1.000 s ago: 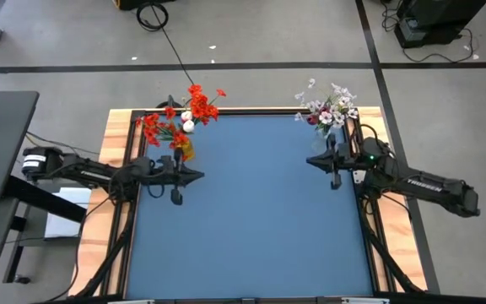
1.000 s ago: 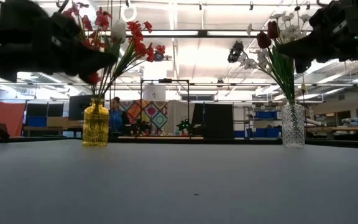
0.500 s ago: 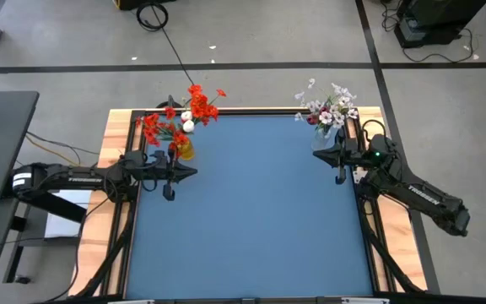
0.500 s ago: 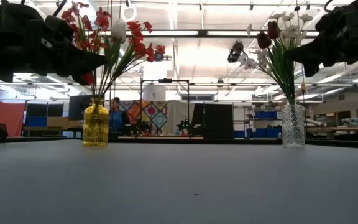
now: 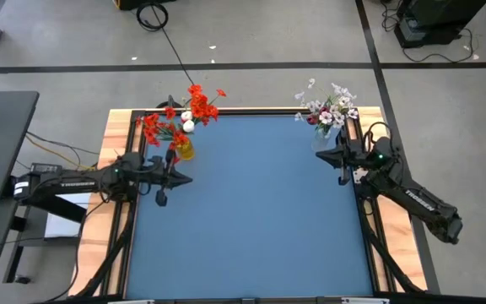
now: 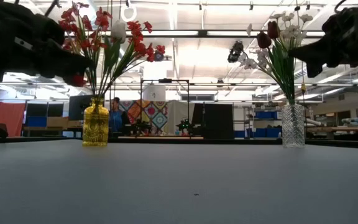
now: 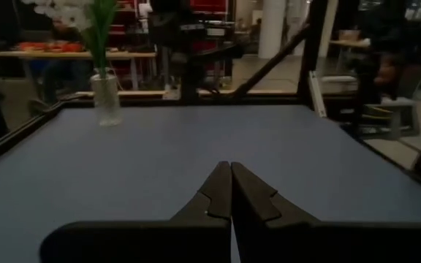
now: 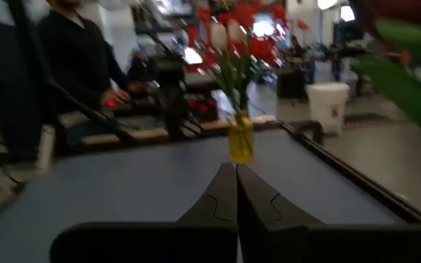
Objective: Sort flowers into vase by color
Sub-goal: Return to Home Position
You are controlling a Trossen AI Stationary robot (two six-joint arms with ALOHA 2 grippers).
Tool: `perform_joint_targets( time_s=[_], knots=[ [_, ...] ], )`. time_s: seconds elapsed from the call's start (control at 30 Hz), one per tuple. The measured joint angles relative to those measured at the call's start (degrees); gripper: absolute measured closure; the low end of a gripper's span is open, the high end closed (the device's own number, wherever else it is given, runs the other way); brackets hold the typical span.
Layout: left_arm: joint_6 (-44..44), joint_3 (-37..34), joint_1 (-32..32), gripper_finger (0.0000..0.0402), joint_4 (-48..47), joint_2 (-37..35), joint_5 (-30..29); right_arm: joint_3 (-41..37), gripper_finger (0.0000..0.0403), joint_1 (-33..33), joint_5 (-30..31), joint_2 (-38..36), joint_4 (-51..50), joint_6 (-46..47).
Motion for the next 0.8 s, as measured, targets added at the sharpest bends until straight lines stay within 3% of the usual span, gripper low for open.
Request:
perform_joint_targets(
  time_s=[0.3,0.5,0.6,0.8],
  knots=[
    [1.46,-0.02,-1.0,0.0397,-6.01,-3.7,-3.03,-0.94,0.0403,3.83,-2.53,-0.46,-0.7,1.81],
    [1.09,-0.02,-2.4,0.0397,-5.94,-3.7,-4.8,-4.68,0.0403,8.28,-0.51,-0.46,6.72,7.23],
    [1.09,-0.02,-2.79,0.0397,-4.69,-3.63,-7.84,-6.06,0.0403,12.33,4.17,-0.4,9.69,7.86],
    [0.24,-0.04,-3.28,0.0397,-1.82,-3.63,-7.79,-6.07,0.0403,21.34,10.73,-0.39,8.45,7.95]
  ],
)
